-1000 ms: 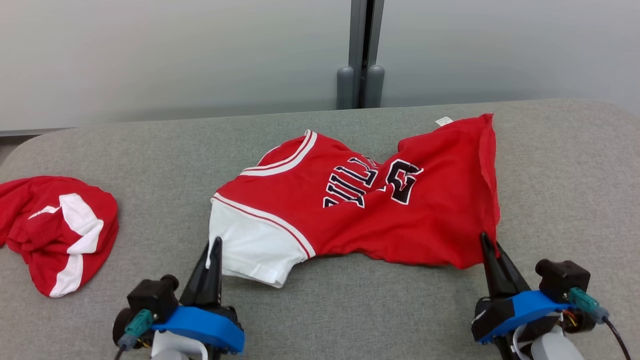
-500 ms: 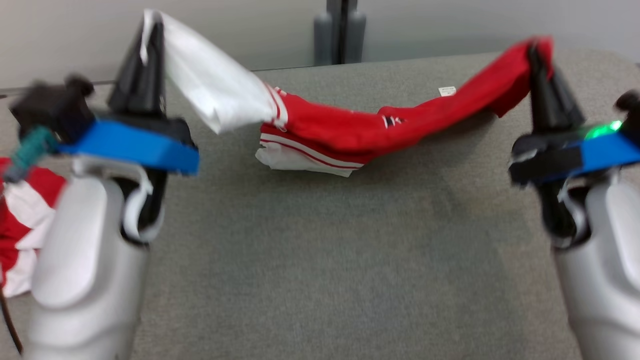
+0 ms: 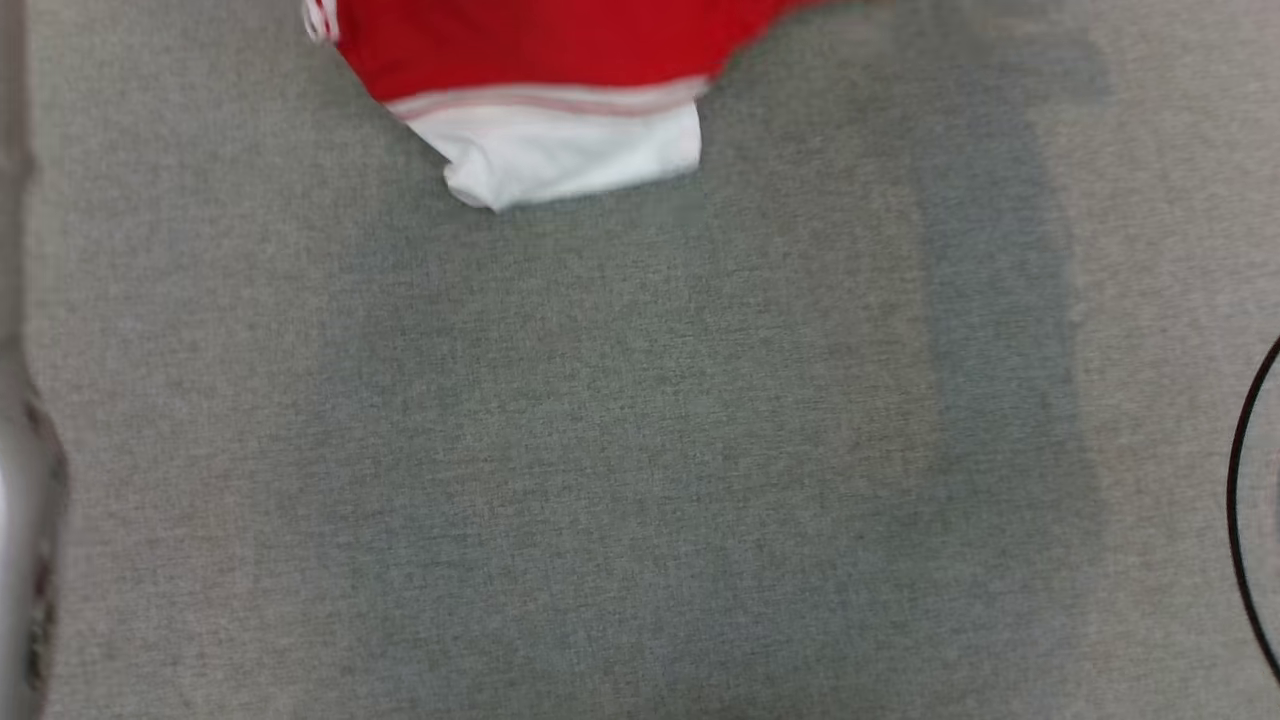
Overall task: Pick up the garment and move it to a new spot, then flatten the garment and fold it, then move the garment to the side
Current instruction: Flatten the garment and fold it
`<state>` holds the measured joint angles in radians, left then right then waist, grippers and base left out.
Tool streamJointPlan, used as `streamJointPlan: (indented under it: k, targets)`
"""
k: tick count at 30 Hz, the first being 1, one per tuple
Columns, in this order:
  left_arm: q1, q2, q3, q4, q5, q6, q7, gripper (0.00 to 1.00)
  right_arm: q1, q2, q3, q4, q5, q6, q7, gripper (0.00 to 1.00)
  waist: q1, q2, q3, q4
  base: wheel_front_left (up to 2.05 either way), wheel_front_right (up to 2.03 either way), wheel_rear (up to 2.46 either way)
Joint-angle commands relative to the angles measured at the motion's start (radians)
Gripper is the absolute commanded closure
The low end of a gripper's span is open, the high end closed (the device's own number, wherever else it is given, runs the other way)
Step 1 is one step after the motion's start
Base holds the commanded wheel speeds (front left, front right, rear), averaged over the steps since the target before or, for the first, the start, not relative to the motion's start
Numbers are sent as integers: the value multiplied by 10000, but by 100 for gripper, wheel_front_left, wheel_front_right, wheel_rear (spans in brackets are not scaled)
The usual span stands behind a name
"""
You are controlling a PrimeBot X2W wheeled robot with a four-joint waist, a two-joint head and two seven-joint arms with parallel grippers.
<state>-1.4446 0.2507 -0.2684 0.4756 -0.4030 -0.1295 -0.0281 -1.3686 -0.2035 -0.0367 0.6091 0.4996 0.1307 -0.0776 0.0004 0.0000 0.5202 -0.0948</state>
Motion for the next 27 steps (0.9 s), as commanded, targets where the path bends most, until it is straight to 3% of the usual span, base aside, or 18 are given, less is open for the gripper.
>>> streamJointPlan:
  k: [1, 8, 13, 19, 27]
  targets:
    - [-443, 23, -63, 159, 107, -13, -41, 100, -373, -79, -24, 202, 76, 2, -58, 100, -4, 0, 233, 154, 0, 0, 0]
    - [-3091, -192, -593, 2044, 7, -13, -808, 100, -2401, -205, 93, 1880, 232, 3, -479, 100, -4, 0, 372, 43, 0, 0, 0]
    - [-3621, -352, -1250, 2867, -269, -13, -1276, 100, -2871, -249, 599, 2562, 416, 2, -735, 100, -4, 0, 384, 92, 0, 0, 0]
    - [-2752, -165, -1903, 3217, -819, -13, -1785, 100, -2141, -377, 1436, 2908, 891, 2, -1124, 100, -4, 0, 520, 240, 0, 0, 0]
    - [-170, 164, -1937, 2597, -1462, 28, -2294, 100, 78, -551, 2814, 2079, 1847, 2, -1653, 100, -4, 0, 365, 337, 0, 0, 0]
